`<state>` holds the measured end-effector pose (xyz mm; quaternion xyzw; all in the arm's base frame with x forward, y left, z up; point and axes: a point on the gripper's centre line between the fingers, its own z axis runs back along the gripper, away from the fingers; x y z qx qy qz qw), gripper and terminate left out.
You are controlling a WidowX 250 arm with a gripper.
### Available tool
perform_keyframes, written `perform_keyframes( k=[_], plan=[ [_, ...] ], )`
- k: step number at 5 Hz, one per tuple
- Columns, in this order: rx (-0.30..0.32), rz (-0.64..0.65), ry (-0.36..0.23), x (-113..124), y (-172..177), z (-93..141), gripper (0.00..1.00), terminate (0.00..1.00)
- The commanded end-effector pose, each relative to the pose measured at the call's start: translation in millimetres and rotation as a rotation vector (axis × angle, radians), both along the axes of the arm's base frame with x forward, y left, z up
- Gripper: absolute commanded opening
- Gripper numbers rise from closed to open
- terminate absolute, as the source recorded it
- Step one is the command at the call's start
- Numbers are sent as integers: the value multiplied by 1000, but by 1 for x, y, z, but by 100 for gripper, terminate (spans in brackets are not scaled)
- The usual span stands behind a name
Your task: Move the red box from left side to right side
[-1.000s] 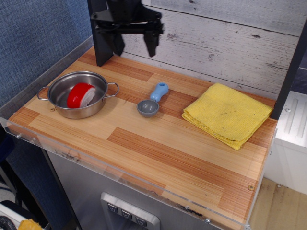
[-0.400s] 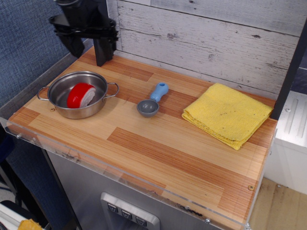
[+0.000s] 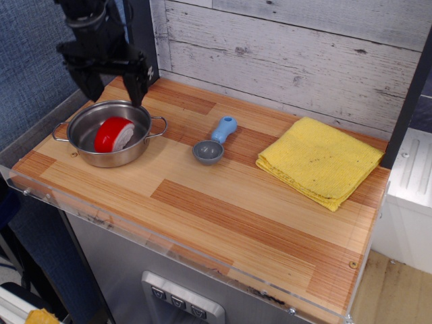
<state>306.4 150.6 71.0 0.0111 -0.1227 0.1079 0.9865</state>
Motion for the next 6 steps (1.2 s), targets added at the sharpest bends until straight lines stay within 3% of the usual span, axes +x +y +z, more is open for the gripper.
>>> perform_keyframes(
  k=[1,4,5,6],
  plan=[
    [45,18,46,-4,8,-10,100,0],
    [56,24,140,0,5,-43,100,0],
    [68,38,120,4,5,-40,0,0],
    [78,43,94,8,5,-33,0,0]
  ],
)
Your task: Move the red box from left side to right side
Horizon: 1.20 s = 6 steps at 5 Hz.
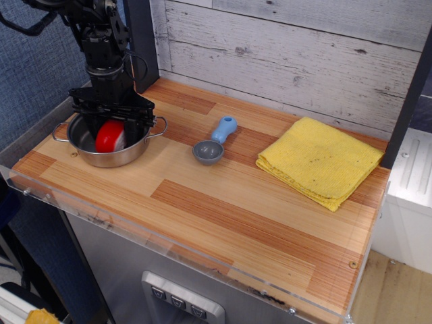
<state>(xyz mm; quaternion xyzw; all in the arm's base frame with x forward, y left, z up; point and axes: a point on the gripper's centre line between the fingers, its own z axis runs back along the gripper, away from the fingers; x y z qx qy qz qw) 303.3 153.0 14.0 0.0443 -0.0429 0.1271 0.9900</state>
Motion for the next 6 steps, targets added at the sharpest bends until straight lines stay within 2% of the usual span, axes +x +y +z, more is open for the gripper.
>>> perform_keyframes(
  k=[1,2,3,4,5,6],
  plan=[
    [51,-21,-85,11,2,31,0,0],
    [48,-11,-128,14,2,49,0,0],
    [31,-24,-214,20,-3,73,0,0],
    [17,-69,-252,20,-13,93,0,0],
    [-29,-165,-243,18,-40,93,0,0],
    [-62,-289,-262,21,-80,90,0,0]
  ],
)
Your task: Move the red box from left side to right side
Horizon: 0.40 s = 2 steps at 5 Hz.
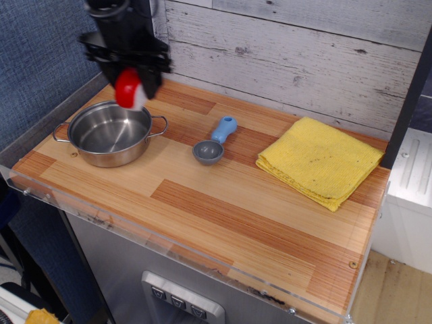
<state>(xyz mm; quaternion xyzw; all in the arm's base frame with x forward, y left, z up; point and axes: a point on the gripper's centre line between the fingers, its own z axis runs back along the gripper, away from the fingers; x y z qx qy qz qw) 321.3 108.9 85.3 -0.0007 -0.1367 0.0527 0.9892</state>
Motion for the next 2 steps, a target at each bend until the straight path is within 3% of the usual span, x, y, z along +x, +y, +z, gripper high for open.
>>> perform_keyframes(
  k=[1,2],
  plan=[
    [14,-238,-84,-1,-71,18,0,0],
    [-2,-321,-65,-15,-103,12,0,0]
  ],
)
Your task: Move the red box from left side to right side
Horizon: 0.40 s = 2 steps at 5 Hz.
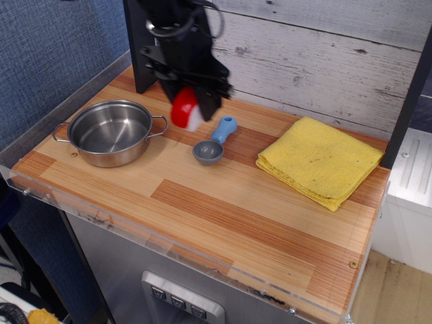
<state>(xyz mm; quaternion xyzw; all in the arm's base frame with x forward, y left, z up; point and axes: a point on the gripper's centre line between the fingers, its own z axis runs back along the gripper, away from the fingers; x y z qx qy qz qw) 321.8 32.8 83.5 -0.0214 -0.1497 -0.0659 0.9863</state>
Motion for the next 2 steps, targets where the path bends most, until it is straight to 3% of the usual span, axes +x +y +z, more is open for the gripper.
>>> perform_keyframes(
  k=[1,2],
  plan=[
    [7,-156,-23,-32,-49,8,0,0],
    [16,-217,-3,-55,-62,2,0,0]
  ],
)
